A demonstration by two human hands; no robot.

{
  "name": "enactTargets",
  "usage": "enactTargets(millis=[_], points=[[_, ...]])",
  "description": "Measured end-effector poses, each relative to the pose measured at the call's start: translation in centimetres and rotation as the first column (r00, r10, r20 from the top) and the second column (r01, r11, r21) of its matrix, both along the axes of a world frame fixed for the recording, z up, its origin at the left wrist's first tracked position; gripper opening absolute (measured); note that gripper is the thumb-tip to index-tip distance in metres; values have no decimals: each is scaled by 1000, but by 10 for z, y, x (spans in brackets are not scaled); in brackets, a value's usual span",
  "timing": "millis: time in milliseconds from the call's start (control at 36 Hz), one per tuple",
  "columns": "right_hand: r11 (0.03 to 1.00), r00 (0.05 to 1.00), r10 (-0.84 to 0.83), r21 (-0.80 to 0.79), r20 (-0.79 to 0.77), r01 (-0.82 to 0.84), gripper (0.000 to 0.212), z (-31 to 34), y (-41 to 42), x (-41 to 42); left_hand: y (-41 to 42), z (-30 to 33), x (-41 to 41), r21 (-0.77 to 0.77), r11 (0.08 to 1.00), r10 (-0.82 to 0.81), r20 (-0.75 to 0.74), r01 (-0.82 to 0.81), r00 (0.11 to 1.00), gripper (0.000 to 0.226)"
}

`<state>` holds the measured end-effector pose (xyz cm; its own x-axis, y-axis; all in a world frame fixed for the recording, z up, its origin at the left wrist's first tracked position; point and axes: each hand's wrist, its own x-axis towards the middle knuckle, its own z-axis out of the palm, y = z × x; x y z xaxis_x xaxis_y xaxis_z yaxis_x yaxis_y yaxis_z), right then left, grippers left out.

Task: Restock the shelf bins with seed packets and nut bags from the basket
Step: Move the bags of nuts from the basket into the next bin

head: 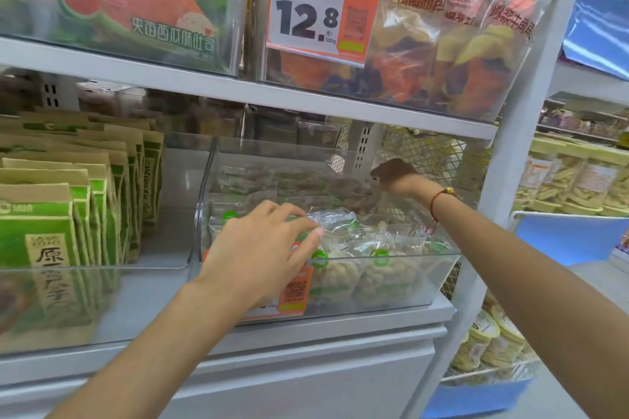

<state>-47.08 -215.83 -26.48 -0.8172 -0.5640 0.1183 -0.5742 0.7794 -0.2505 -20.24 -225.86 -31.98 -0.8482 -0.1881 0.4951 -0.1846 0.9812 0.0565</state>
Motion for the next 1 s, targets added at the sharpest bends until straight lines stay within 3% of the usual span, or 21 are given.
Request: enactTargets(millis=[83, 194, 278, 444, 583, 639, 722, 778, 889, 1000], points=[[992, 994, 75, 100, 76, -82, 37, -5, 8, 10, 1, 1, 0, -6, 1000, 13, -3, -13, 1000, 69], [991, 989, 120, -63, 81, -115, 47, 4, 19, 24, 1, 0, 0, 9, 1000, 3, -11, -3, 1000, 63], [980, 982, 182, -95, 57, -176, 45, 8, 32, 47, 1, -1, 0, 1, 1000, 0, -55, 1, 998, 65], [928, 925, 339, -104, -171, -359, 31, -5, 73, 127, 18, -4, 25, -87, 993, -98, -263, 77, 960, 37], [875, 835, 473, 40, -280, -482, 22, -26, 97, 211, 47, -26, 81, 76, 991, -76, -361, 111, 930, 23], [846, 829, 533, 109, -172, -521, 21, -35, 98, 240, 52, -42, 106, 147, 988, 6, -285, 37, 959, 25], [787, 814, 580, 244, 21, -567, 24, -68, 87, 269, 53, -66, 143, 290, 945, 146, 42, -151, 988, 24], [736, 794, 593, 313, 130, -601, 26, -105, 77, 284, 50, -87, 165, 351, 902, 168, 254, -253, 953, 26], [602, 776, 525, 491, 350, -629, 30, -190, 64, 305, 44, -142, 201, 371, 840, 152, 539, -396, 828, 28], [562, 797, 426, 565, 428, -604, 30, -262, 57, 316, 37, -211, 228, 395, 783, 95, 687, -480, 720, 29]])
